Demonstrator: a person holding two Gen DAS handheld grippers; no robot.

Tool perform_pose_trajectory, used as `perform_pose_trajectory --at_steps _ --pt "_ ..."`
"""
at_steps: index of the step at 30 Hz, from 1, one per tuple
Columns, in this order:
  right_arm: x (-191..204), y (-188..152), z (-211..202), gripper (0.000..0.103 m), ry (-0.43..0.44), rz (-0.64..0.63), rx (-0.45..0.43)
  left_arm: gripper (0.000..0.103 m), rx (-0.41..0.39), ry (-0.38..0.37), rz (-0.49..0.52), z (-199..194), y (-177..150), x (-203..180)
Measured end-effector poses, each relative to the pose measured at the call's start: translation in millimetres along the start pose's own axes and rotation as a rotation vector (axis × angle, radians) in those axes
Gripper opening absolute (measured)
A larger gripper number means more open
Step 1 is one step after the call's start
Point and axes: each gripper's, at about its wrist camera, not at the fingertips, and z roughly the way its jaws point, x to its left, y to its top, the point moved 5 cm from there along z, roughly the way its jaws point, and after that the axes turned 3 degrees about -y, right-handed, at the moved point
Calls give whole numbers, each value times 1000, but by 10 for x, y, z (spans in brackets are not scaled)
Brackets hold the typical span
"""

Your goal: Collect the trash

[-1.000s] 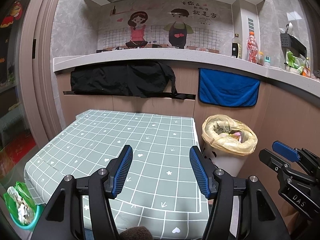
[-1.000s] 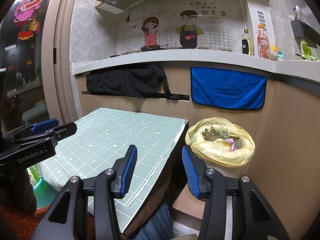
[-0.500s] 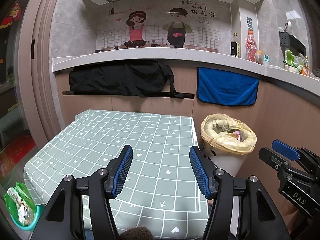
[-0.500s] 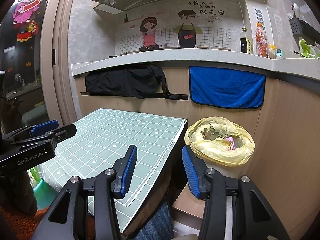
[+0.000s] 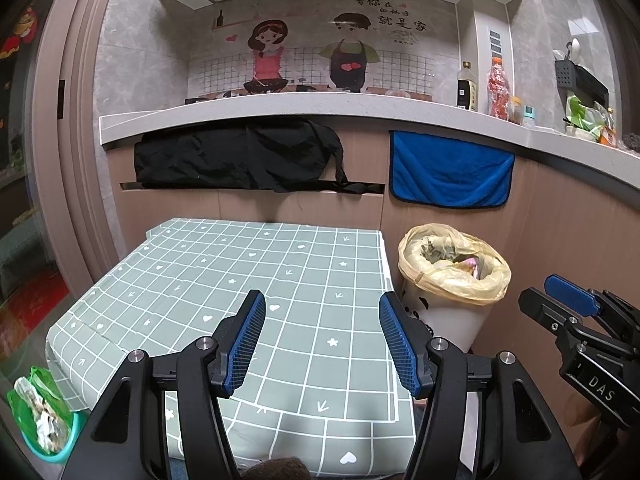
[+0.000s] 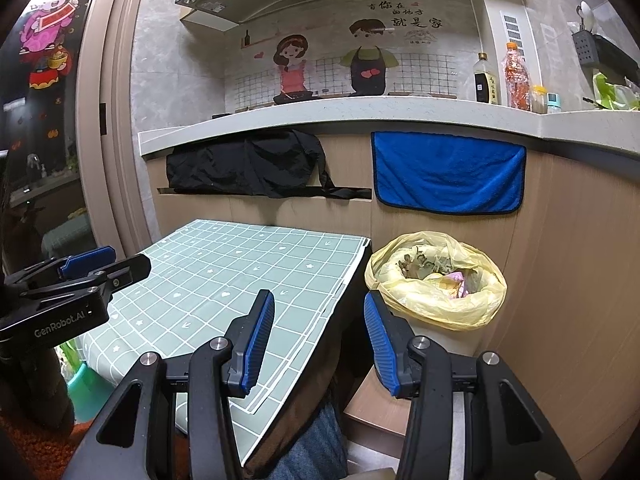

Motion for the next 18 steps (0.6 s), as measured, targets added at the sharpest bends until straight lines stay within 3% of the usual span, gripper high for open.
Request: perform_pose_trajectory --at_steps 18 --pt "56 39 116 46 0 -1 18 60 60 -37 -4 234 -22 127"
